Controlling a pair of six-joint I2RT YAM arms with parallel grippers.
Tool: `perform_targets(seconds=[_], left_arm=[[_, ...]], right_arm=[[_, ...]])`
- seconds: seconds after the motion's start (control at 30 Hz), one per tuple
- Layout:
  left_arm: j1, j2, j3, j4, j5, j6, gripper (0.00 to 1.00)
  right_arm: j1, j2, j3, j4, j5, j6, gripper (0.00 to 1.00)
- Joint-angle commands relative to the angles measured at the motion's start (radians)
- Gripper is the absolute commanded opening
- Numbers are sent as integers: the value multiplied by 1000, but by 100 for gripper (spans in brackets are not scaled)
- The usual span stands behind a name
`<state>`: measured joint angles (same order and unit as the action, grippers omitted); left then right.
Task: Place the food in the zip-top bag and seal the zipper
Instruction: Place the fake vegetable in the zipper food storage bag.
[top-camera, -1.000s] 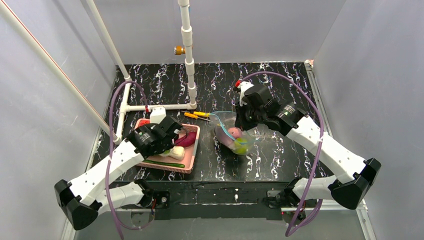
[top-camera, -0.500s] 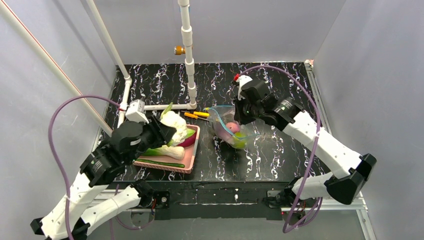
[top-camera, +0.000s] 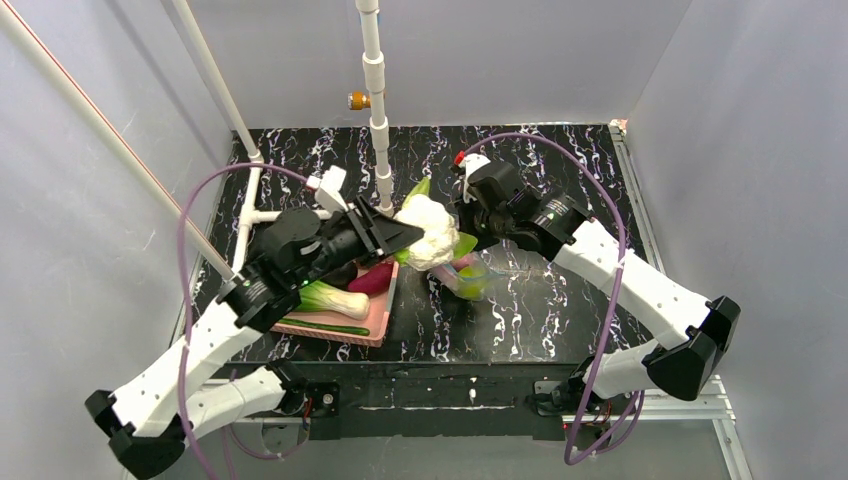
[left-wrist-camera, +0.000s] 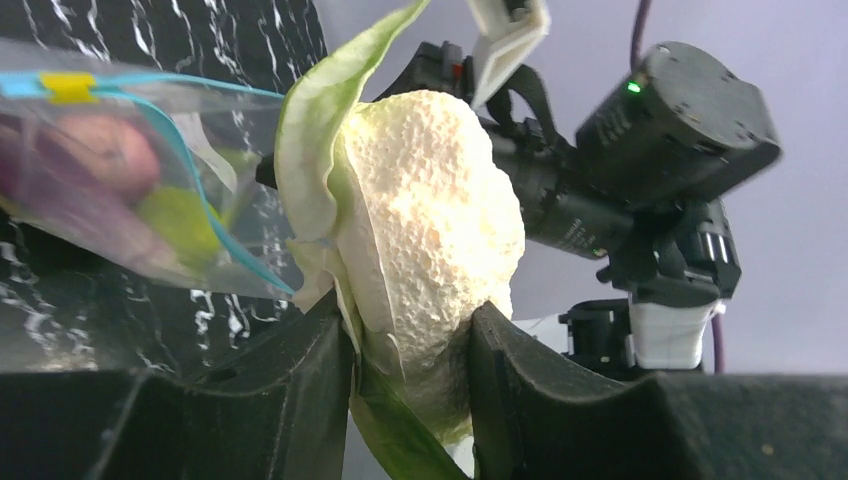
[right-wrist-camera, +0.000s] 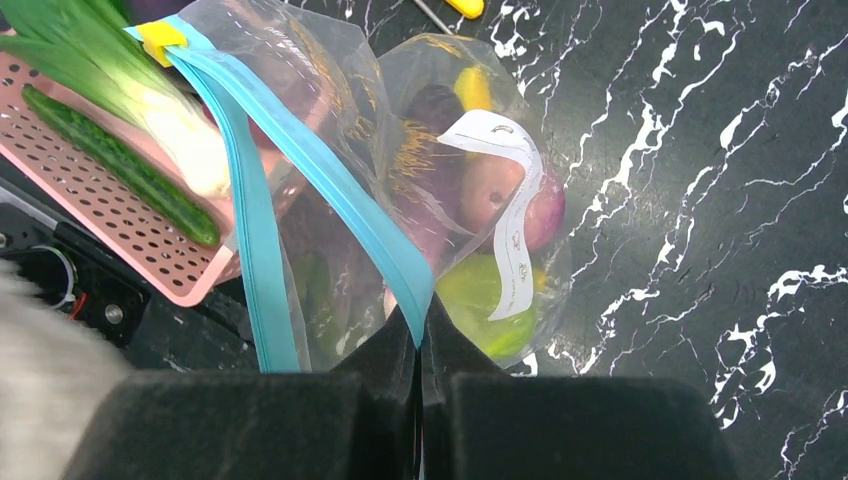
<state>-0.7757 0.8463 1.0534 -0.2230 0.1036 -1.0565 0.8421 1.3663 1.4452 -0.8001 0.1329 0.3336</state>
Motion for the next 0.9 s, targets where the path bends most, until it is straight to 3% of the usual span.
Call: perform_targets(seconds=[0.0,0.2,0.3,0.4,0.87], left_arm=[[3,55,-11,120,70,-169,0],[3,67,-55,90,-11,-155,0],[1,82,-42,-49,-81,-143,0],[3,80,-84,-75,-132,-173,0],[-12,183,27,-234,-132,-270,0]], right_arm=[[9,-26,25,97,33,22,1],[9,-94,-26,176,0,68,1],[9,-129,-56,219,-14,81,1],[9,-133,-67,233,-22,81,1],[75,-83,-77,256,-17,-12,1]])
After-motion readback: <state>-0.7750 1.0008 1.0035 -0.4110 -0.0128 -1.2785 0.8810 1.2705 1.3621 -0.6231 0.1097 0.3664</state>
